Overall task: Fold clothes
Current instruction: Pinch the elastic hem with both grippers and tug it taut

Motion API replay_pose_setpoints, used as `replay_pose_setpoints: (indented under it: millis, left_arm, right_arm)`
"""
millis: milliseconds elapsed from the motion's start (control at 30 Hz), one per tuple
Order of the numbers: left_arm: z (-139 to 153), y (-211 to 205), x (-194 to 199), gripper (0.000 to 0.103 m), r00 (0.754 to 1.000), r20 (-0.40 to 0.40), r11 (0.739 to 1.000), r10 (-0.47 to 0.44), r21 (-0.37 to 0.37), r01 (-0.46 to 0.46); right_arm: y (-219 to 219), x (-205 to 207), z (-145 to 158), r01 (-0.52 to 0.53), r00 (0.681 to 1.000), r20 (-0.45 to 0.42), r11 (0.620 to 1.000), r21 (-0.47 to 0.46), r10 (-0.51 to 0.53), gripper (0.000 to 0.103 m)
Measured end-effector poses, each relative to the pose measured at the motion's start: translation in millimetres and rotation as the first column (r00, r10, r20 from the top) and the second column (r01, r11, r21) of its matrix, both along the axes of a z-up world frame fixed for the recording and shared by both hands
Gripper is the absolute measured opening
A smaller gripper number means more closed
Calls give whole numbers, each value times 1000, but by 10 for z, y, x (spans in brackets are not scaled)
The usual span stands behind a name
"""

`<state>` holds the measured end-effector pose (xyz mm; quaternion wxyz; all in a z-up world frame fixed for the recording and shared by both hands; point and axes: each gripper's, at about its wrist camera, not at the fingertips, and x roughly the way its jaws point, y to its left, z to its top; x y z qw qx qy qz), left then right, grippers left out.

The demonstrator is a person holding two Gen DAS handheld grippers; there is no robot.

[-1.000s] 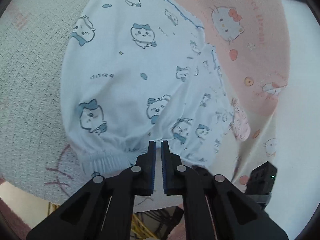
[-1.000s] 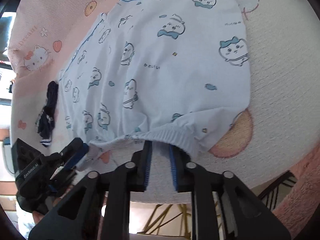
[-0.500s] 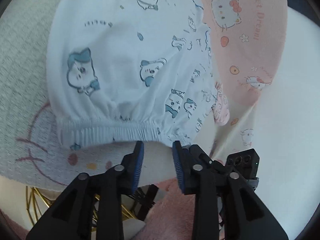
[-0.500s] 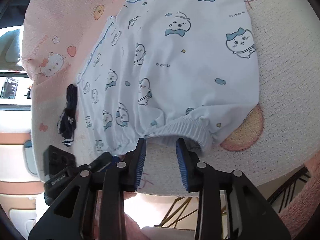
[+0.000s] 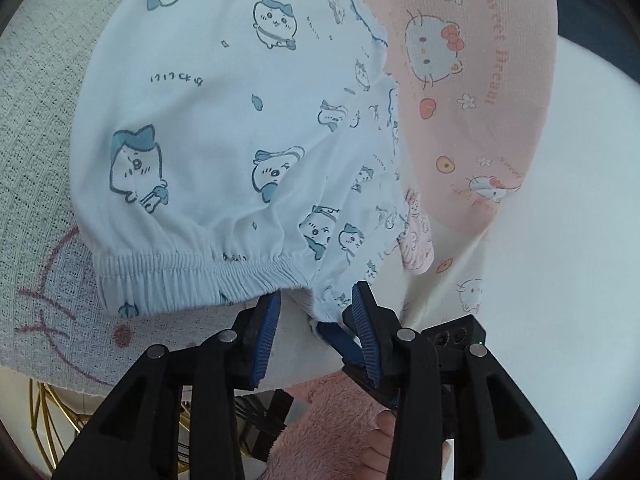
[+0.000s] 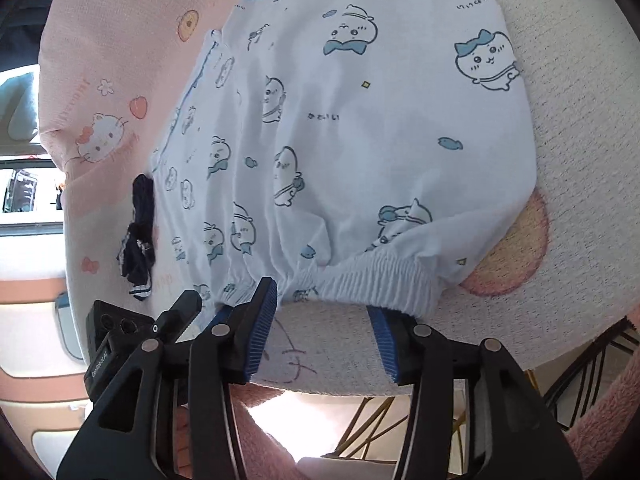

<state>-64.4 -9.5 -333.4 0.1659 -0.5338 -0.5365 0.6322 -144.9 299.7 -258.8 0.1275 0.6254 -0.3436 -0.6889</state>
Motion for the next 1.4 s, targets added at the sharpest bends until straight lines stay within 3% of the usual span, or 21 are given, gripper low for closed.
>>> replay_pose_setpoints:
  millis: [100, 167, 233, 300, 367, 433, 500, 533, 600, 767, 867, 967, 1067, 1100, 1133, 1200, 1300, 1400]
  left_arm:
    - [-90, -89, 21, 39, 999, 31, 999, 39, 35, -40]
    - [-166, -129, 63, 39, 995, 57, 991, 77, 102, -83]
    - [-130, -141, 74, 41, 996, 37, 988, 83, 125, -87]
    - [-66, -140, 42, 42, 997, 50, 998, 60, 1, -60]
    - [-130, -101, -5, 42, 991, 130, 994, 39, -109, -24]
    - [-188, -89, -4, 41, 987, 149, 993, 67, -108, -51]
    - [-92, -47, -9, 41, 991, 105, 986, 77, -153, -61]
    - [-20, -26, -16, 38, 995, 72, 980, 75, -192, -60]
    - [74, -2, -33, 8, 997, 56, 965, 59, -258, -43]
    - [29, -164, 1, 8, 993, 58, 965, 105, -249, -87]
    - [39, -135, -115, 8, 999, 19, 943, 43, -331, -34]
    - [254, -90, -227, 7, 996, -88, 927, 8, -374, -40]
    - [566, -118, -233, 7, 963, -268, 916, 11, -385, -117]
    - [618, -99, -224, 7, 950, -311, 897, -4, -421, -134]
    - [653, -77, -218, 7, 939, -344, 877, -23, -457, -147]
    - [478, -10, -244, 7, 955, -288, 849, -68, -520, -96]
    - [180, 17, -210, 7, 983, -157, 839, -94, -544, -6]
    - [118, 29, -162, 7, 983, -96, 805, -158, -589, 71]
  right_arm:
    - [29, -32, 82, 23, 999, -28, 1000, 13, -23, 48]
    - [80, -39, 102, 53, 998, -23, 999, 7, -53, 48]
    - [135, -23, 124, 75, 997, -20, 997, 0, -75, 48]
    - [119, -27, 160, 63, 998, -35, 995, 75, -60, 48]
    - [63, -46, 143, 40, 999, -30, 989, 142, -36, 48]
    - [-10, -55, 75, 33, 999, 7, 986, 162, -34, 48]
    - [-86, -57, 70, 22, 1000, -18, 985, 173, -20, 48]
    - [-117, -56, 88, 12, 999, -44, 983, 183, -4, 38]
    - [-166, -53, 139, -17, 994, -103, 978, 210, 40, 9]
    - [-61, -19, 207, 28, 987, -162, 968, 251, 14, 5]
    - [-72, -34, 276, 27, 974, -226, 965, 259, 33, 5]
    - [-145, -79, 373, 21, 952, -298, 963, 269, 63, 5]
    - [-124, -18, 582, 59, 895, -443, 969, 242, 56, 5]
    - [-136, 15, 648, 71, 867, -495, 966, 249, 64, 5]
    - [-179, 25, 640, 63, 859, -504, 957, 281, 91, 6]
    - [-292, 3, 520, 17, 878, -452, 931, 365, 161, 6]
    - [-396, -2, 367, -53, 898, -367, 889, 455, 241, 6]
    - [-439, 20, 240, -122, 911, -281, 849, 514, 301, 6]
